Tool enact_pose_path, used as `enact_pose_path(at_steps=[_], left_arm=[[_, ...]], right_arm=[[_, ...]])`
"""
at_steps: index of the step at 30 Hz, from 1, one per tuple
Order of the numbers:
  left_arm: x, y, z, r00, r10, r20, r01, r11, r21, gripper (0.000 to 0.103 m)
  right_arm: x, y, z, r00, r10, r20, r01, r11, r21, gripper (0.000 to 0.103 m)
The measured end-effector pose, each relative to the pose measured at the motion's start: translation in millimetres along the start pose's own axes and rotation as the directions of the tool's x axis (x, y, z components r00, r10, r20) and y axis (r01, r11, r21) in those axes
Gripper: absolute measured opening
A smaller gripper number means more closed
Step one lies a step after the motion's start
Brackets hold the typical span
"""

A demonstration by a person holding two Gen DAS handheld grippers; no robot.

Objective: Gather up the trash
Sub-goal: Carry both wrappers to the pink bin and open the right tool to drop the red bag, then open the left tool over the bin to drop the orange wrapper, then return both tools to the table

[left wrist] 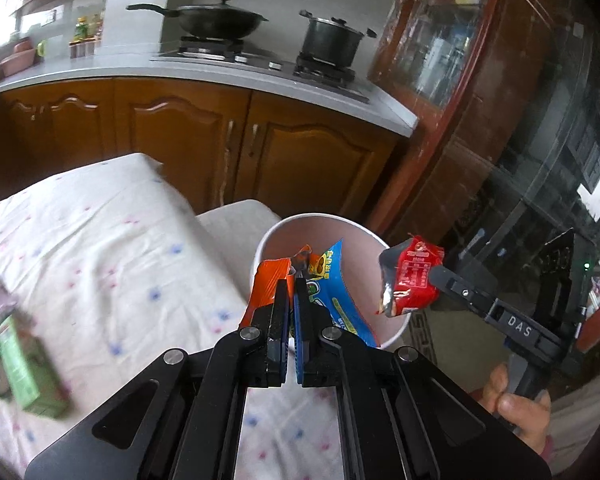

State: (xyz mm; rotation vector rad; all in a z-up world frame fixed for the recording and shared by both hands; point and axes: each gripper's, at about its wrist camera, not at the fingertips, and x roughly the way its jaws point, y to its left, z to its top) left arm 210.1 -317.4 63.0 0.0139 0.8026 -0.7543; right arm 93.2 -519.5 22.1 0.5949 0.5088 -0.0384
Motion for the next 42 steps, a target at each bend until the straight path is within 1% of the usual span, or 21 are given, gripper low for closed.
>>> enact_pose_path(at_steps=[4, 9, 15, 17, 18, 19, 21, 22, 25, 29, 31, 35, 39, 40, 42], left_arm=[[22.0, -12.0, 4.7, 1.000, 0.000, -0.027, 0.001, 1.000, 0.021, 0.001], [51.5, -24.6, 12.0, 0.998, 0.014, -0.066, -0.011, 0.999, 0.044, 0.001], [76.9, -29.4, 13.8, 0.993, 0.018, -0.114, -0.013, 0.999, 0.050, 0.002], [81.3, -28.1, 13.5, 0.992, 0.021, -0.122, -0.014, 0.999, 0.051, 0.007], [83.2, -27.3, 13.3, 0.992, 0.016, -0.127, -0.010, 0.999, 0.049, 0.012], [84.9, -27.6, 12.8, 0.991, 0.018, -0.132, -0.012, 0.999, 0.048, 0.019], [86.6, -27.7, 12.2, 0.991, 0.029, -0.133, -0.023, 0.998, 0.051, 0.029], [86.0, -27.4, 11.1, 0.991, 0.035, -0.129, -0.028, 0.998, 0.054, 0.030], [85.8, -26.2, 10.4, 0.991, 0.035, -0.131, -0.029, 0.999, 0.046, 0.033], [84.0, -25.4, 8.4, 0.991, 0.033, -0.131, -0.028, 0.999, 0.038, 0.034], [79.0, -22.6, 6.7, 0.992, 0.029, -0.126, -0.026, 0.999, 0.024, 0.037], [67.4, -15.4, 3.4, 0.993, 0.028, -0.111, -0.029, 1.000, -0.004, 0.041], [51.4, -6.1, -2.3, 0.994, 0.041, -0.099, -0.043, 0.999, -0.017, 0.045], [46.0, -2.3, -4.1, 0.995, 0.045, -0.094, -0.048, 0.999, -0.024, 0.046], [34.9, 6.3, -8.4, 0.995, 0.050, -0.082, -0.054, 0.998, -0.043, 0.046]], right_arm=[[7.1, -6.6, 4.8, 0.999, -0.041, -0.016, 0.040, 0.999, -0.019, 0.026], [15.7, -17.9, 9.2, 0.997, -0.061, -0.038, 0.060, 0.998, -0.016, 0.026], [28.2, -24.1, 13.8, 0.995, -0.077, -0.068, 0.076, 0.997, -0.022, 0.029], [32.5, -26.1, 15.2, 0.994, -0.075, -0.083, 0.073, 0.997, -0.023, 0.032], [33.4, -27.6, 16.4, 0.994, -0.073, -0.083, 0.072, 0.997, -0.019, 0.037], [34.2, -29.1, 16.7, 0.994, -0.075, -0.083, 0.074, 0.997, -0.015, 0.044], [34.2, -30.9, 16.5, 0.994, -0.074, -0.083, 0.074, 0.997, -0.007, 0.048], [34.3, -32.4, 16.5, 0.994, -0.075, -0.082, 0.075, 0.997, 0.000, 0.050], [32.4, -36.8, 16.0, 0.995, -0.069, -0.078, 0.071, 0.997, 0.019, 0.052], [25.1, -38.1, 15.3, 0.996, -0.062, -0.059, 0.065, 0.997, 0.036, 0.056], [21.5, -37.5, 15.2, 0.997, -0.057, -0.048, 0.059, 0.997, 0.041, 0.063], [15.5, -35.8, 15.5, 0.999, -0.046, -0.029, 0.047, 0.998, 0.050, 0.072], [9.7, -29.7, 11.4, 1.000, -0.011, -0.005, 0.011, 0.998, 0.062, 0.089], [8.6, -27.9, 10.1, 1.000, -0.003, 0.002, 0.003, 0.998, 0.066, 0.091], [7.5, -24.4, 7.6, 1.000, 0.005, 0.006, -0.005, 0.998, 0.067, 0.091]])
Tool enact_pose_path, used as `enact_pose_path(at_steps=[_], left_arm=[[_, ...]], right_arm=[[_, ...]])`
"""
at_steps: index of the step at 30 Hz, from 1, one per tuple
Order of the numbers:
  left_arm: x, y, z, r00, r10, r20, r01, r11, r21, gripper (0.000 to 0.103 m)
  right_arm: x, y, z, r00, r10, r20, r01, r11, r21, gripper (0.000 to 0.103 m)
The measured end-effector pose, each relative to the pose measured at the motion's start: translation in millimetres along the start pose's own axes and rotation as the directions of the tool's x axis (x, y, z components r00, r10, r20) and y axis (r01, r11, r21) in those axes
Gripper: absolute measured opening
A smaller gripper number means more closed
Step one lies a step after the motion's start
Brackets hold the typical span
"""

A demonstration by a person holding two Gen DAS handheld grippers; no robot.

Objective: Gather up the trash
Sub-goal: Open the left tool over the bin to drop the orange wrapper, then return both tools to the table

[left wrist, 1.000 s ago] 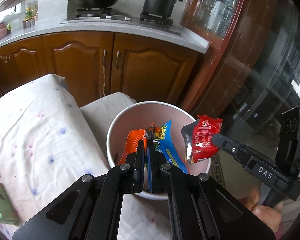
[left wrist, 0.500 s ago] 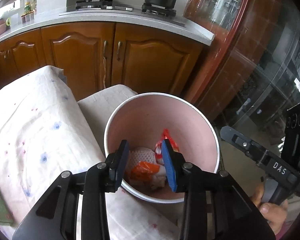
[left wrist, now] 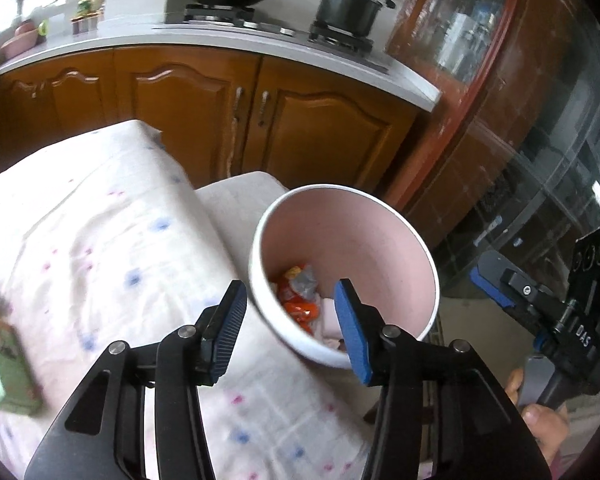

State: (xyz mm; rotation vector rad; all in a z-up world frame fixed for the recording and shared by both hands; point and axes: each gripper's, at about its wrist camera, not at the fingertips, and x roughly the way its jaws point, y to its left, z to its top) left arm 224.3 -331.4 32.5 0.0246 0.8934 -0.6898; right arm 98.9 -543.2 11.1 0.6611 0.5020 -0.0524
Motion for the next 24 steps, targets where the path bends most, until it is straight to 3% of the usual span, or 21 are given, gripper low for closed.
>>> enact_pose_path(at_steps=[24], left_arm=[[-105.9, 100.5, -56.4, 0.990, 0.108, 0.096, -0.089, 0.980, -0.181, 0.049]], right_arm=[[14.5, 81.6, -46.8, 0.989, 0.124, -0.084, -0.130, 0.989, -0.075, 0.091]])
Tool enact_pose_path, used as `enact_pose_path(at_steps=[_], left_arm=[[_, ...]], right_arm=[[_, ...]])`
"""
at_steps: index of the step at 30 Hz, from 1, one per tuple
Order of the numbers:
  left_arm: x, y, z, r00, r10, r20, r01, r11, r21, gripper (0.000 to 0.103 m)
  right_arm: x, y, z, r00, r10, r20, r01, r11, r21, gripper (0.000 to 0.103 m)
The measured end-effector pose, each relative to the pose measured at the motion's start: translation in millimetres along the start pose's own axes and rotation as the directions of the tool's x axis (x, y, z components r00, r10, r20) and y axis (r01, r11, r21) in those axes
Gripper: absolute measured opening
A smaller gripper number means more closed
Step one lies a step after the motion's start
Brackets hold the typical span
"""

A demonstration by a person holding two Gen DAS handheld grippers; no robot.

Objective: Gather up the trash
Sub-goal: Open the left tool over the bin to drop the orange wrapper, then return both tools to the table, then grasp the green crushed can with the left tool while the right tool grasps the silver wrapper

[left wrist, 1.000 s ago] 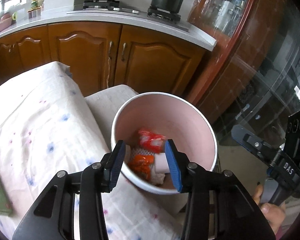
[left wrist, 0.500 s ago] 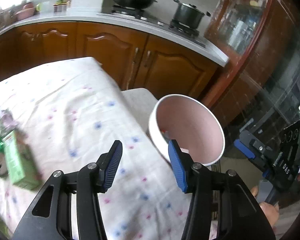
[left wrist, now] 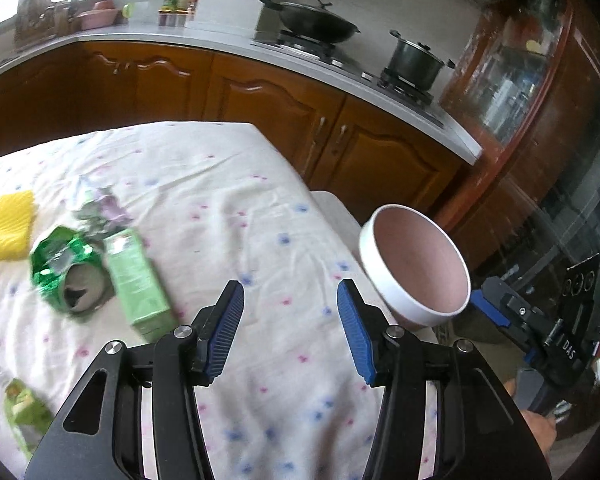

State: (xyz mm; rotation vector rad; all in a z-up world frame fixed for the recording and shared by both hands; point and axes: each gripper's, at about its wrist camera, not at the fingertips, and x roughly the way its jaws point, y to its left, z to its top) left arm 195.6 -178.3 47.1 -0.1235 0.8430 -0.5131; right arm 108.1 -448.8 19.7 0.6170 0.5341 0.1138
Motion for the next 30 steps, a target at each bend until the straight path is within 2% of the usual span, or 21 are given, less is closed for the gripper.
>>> enact_pose_path(at_steps=[19, 30], left_arm=[[-57.4, 113.8, -16.2, 0.987, 0.146, 0.070, -0.133, 0.978, -0.159, 0.051], [-60.6, 162.4, -10.7, 0.974, 0.217, 0.065, -0.199, 0.957, -0.210, 0.051]], right_arm=[[39.8, 81.6, -31.6, 0.991, 0.084, -0.102, -0.097, 0.987, -0.131, 0.091], [76.0, 125.8, -31.2, 0.979, 0.129, -0.159, -0.161, 0.964, -0.210, 0.091]])
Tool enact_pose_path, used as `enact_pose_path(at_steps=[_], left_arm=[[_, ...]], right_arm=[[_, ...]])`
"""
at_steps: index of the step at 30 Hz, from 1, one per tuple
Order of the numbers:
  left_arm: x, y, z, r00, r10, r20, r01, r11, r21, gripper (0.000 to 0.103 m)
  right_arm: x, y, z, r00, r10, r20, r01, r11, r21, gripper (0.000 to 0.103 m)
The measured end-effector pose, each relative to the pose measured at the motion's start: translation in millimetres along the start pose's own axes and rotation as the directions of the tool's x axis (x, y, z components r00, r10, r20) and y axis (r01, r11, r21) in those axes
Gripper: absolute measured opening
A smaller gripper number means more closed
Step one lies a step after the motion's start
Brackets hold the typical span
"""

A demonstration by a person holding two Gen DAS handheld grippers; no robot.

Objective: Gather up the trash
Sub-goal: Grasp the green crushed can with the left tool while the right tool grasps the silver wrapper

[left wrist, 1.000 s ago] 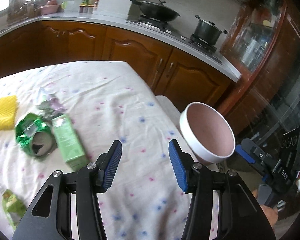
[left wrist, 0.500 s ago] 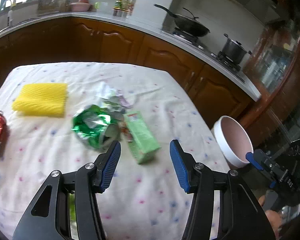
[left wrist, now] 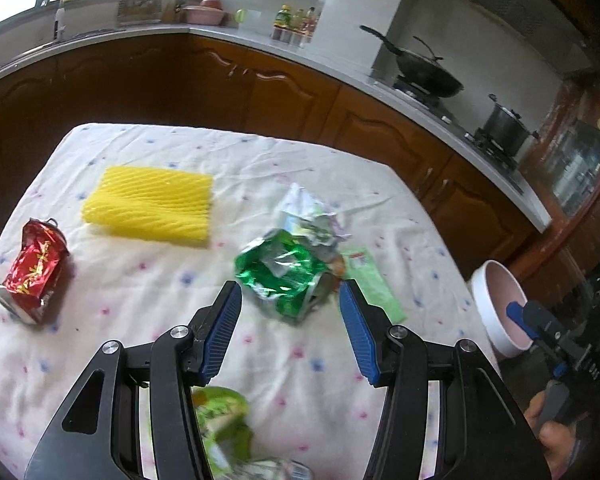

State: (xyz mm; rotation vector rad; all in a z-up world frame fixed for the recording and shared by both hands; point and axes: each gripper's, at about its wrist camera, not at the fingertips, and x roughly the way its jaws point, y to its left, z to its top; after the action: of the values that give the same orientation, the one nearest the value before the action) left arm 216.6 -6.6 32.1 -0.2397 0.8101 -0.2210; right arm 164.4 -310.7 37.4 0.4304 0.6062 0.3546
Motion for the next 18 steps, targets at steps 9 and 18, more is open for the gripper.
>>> enact_pose_path(at_steps=[9, 18], left_arm=[[36.6, 19.6, 8.3, 0.996, 0.074, -0.056, -0.073, 0.997, 0.025, 0.051], [68.5, 16.4, 30.0, 0.994, 0.067, -0.083, -0.057, 0.991, 0.125, 0.051]], right_arm=[[55.0, 25.8, 19.1, 0.997, 0.036, -0.066, -0.041, 0.996, -0.077, 0.081], [122.7, 50.7, 40.9, 0.985, 0.041, -0.167, -0.074, 0.978, -0.194, 0.068]])
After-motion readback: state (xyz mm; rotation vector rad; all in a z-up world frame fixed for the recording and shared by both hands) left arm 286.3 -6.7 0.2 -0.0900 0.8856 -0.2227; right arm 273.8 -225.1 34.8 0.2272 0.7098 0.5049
